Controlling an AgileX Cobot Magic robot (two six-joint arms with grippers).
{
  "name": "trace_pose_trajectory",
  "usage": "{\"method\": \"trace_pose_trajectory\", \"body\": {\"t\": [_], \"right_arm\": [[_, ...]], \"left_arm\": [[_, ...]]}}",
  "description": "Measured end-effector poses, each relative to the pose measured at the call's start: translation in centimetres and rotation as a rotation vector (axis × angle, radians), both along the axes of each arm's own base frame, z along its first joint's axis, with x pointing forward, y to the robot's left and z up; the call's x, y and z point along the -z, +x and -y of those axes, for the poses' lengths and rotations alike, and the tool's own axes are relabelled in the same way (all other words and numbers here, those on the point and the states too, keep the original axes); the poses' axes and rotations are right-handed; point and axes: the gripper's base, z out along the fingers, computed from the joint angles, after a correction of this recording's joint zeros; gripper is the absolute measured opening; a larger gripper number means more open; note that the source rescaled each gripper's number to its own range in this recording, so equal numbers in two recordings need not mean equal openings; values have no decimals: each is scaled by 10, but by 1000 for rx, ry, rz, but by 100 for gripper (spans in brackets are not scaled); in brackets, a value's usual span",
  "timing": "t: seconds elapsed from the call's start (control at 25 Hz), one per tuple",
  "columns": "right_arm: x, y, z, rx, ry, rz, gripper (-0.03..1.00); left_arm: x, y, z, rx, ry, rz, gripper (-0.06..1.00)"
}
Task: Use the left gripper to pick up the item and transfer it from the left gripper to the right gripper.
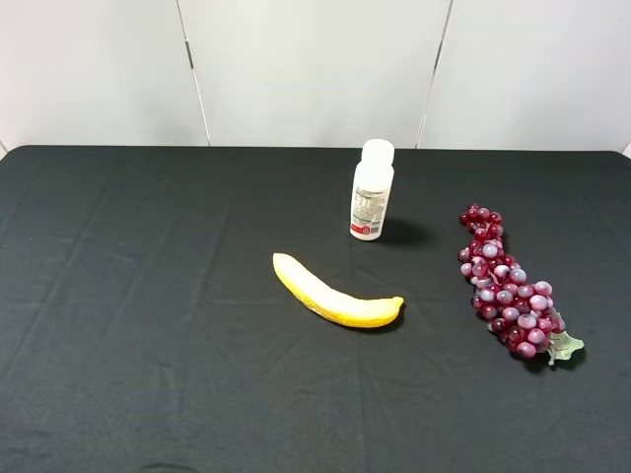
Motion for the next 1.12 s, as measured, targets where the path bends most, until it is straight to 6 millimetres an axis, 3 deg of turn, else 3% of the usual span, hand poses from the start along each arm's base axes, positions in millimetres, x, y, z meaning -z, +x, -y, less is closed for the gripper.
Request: {"method": "trace_pose_trajectory", "body": {"t": [0.24,0.4,1.12], "right_arm": [[15,-26,6,60,9,129,100],[26,-22,9,101,22,77,100],[26,-21,11,217,29,76,100]], "left_arm": [[0,0,0,0,0,0,100],[0,0,0,0,0,0,100],[0,0,0,0,0,0,100]]}}
